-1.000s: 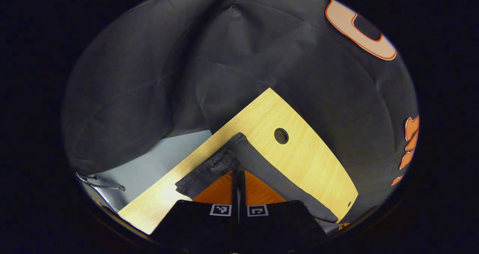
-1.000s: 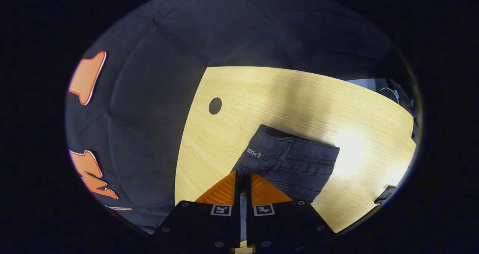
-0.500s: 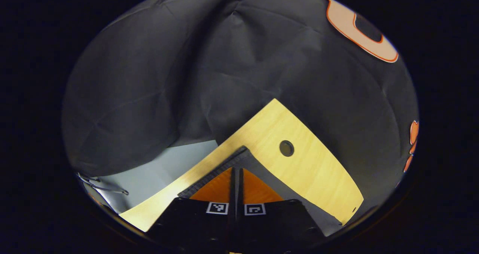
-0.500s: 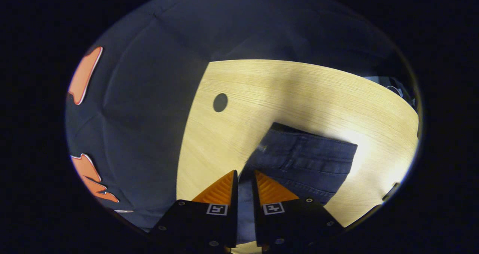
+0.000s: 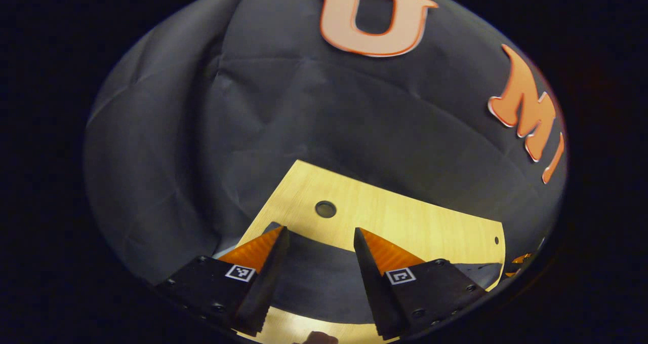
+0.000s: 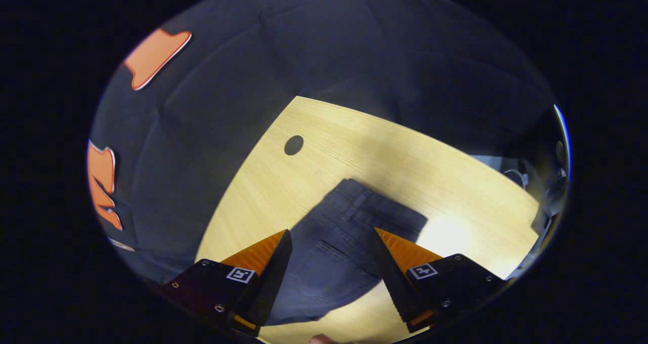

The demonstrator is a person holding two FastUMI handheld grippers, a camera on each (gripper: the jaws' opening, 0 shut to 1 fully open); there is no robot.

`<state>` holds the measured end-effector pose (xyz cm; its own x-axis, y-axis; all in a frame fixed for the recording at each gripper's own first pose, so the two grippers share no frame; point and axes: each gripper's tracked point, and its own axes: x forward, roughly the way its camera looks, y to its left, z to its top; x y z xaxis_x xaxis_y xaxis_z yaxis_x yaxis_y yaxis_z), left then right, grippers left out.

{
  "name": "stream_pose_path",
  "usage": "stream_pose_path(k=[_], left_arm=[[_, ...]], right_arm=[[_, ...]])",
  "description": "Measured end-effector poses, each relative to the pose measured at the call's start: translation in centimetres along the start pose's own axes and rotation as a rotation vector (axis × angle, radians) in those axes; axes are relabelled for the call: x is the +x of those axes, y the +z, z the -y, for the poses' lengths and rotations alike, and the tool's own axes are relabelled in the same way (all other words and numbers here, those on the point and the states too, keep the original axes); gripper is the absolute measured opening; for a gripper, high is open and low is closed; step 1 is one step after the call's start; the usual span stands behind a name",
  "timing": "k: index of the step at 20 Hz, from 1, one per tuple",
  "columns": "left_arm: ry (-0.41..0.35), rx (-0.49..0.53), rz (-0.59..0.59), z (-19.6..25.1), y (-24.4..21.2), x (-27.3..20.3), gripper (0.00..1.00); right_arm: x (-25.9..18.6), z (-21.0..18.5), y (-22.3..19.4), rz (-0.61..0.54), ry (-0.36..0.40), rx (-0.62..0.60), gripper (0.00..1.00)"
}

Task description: Grasp the waist and the cuffs of the jeans and fold them to make the two legs overlap; first hold the waist and fold one-third of the jeans toward the cuffs, then hold the cuffs and fold the remaining one-third in the same direction to finish folding.

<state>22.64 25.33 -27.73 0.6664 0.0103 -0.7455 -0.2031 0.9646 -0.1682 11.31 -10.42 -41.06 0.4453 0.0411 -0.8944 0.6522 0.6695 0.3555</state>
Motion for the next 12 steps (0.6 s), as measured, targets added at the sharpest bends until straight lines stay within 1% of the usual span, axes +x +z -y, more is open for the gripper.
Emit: stream_pose_path(k=[1, 4, 6, 7, 9, 12], left_arm=[[-0.012, 0.020, 0.025, 1.0, 0.4, -0.8, 0.78], [-0.049, 0.069, 0.133, 3.9, 2.3, -4.1, 0.87], [-0.032, 0.125, 0.221, 4.8, 3.2, -6.7, 0.87], [-0.025, 0.157, 0.254, 5.7, 3.6, -7.9, 0.89], [0.001, 0.208, 0.304, 6.7, 4.0, -9.9, 1.00], [0.002, 0.201, 0.356, 8.1, 3.9, -12.8, 1.00]], right_arm=[[0.1, 0.9, -0.6, -0.004, -0.018, -0.006, 0.95], [0.5, 2.4, -2.6, -0.029, -0.036, 0.011, 0.97], [0.9, 3.4, -3.6, -0.027, -0.045, 0.019, 0.97], [1.1, 3.8, -3.9, -0.009, -0.049, 0.015, 0.97], [1.5, 4.5, -5.0, -0.003, -0.056, 0.000, 0.97], [2.1, 4.7, -5.5, -0.020, -0.058, 0.010, 0.97]])
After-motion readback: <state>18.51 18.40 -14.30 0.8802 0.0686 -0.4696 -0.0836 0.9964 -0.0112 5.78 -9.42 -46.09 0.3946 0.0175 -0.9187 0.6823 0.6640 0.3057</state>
